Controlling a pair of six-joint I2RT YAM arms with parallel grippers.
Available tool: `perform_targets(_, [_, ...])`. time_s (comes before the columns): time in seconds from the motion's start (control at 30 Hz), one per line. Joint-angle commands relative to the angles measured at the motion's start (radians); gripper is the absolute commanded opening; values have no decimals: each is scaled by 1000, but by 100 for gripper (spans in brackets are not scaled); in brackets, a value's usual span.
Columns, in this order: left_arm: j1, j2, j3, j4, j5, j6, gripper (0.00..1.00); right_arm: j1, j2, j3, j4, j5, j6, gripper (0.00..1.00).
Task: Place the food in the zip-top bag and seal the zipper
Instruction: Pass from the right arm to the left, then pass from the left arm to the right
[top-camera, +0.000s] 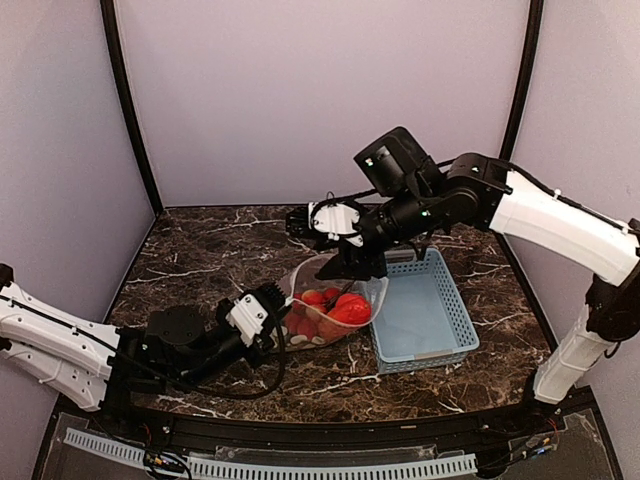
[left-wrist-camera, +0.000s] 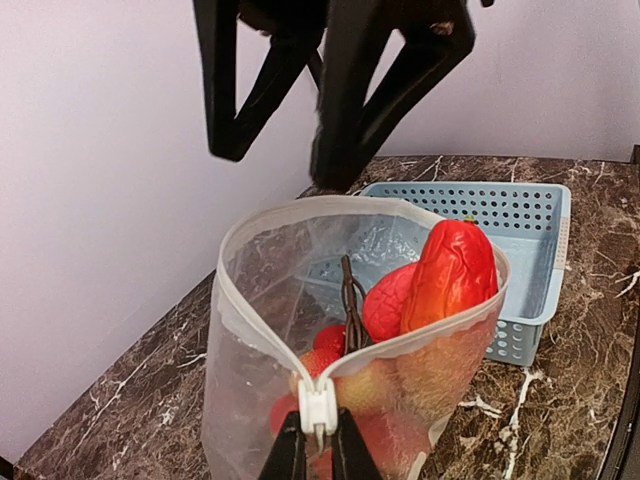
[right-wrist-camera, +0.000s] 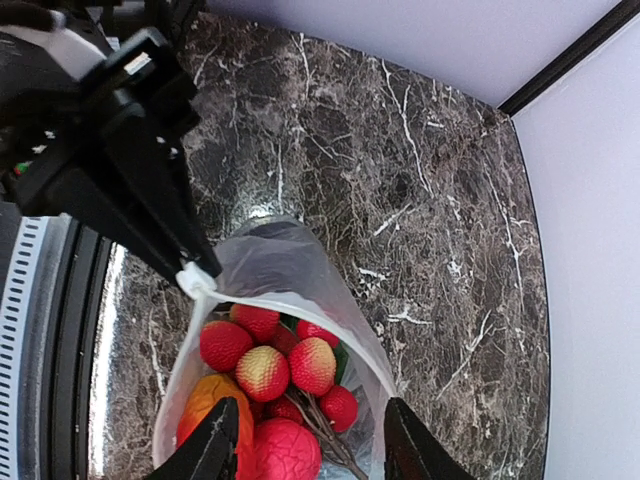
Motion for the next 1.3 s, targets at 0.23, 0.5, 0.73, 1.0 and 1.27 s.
perform_targets(0.23, [52,-77,112,-259,106,-152,1,0,8,-43,-96,-250,79,48])
perform_targets(0.5, [59,-103,122,-266,105,-221,1,33,55,-61,-114,-235,77,52])
perform_targets(0.73, [64,-131,102,-260,98,-233,1,56,69,-94,-83,-141,92,10])
perform_targets(1.0, [69,-180,32,-176,88,-210,28,55,55,7,-81,-133,75,0])
perform_targets(1.27, [118,-189,11,-161,138,-207,28,55,72,36,-101,-145,71,0])
